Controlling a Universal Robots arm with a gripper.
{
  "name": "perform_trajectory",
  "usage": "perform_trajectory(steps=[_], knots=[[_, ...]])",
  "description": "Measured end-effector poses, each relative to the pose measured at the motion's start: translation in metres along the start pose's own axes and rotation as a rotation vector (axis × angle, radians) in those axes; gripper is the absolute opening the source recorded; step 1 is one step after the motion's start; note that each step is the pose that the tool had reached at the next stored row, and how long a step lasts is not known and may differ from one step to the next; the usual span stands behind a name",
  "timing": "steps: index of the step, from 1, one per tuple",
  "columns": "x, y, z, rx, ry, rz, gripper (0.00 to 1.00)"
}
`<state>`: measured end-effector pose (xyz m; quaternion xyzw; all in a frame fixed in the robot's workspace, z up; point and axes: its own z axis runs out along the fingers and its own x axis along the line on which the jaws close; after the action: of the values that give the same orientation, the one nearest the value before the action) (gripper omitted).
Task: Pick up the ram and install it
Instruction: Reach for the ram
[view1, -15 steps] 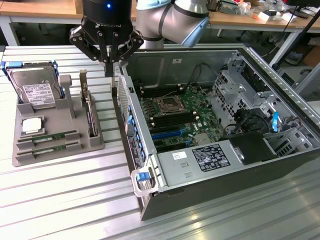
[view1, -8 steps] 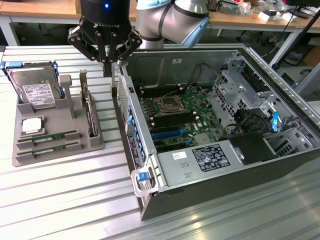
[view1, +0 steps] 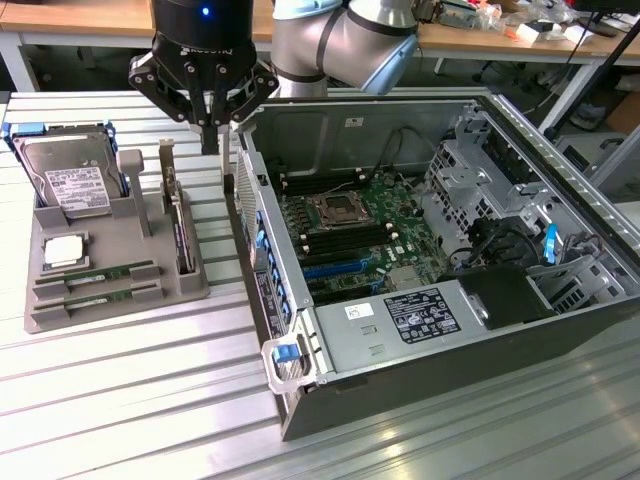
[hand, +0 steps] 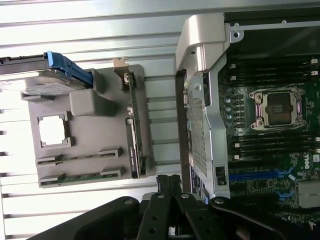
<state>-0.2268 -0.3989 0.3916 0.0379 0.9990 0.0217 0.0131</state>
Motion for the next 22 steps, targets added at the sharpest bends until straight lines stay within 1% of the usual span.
perform_trajectory(steps=[13, 22], knots=[[0.003, -0.0003, 0.0000, 0.0001, 0.0000, 0.000, 0.11], [0.013, -0.0010, -0.0002, 0.0001, 0.0000, 0.000, 0.11]])
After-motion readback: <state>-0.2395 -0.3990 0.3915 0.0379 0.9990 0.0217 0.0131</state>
